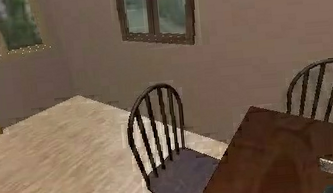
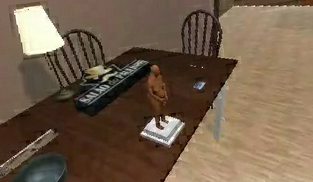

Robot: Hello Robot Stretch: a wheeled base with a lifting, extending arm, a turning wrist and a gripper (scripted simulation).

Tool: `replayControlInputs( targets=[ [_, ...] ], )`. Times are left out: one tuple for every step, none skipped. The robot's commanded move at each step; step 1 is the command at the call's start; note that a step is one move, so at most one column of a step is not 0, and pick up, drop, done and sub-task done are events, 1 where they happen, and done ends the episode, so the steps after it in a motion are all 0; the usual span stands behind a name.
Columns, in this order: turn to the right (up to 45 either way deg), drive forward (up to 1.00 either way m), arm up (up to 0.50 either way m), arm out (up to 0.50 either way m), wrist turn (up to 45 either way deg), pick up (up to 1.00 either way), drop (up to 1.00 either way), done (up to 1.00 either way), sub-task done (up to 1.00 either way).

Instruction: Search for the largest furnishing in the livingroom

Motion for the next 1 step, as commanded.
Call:
replayControlInputs(
  targets=[
    [-45.0, 0.0, 0.0, 0.0, 0.0, 0.0, 0.0, 0.0, 0.0]
  ],
)
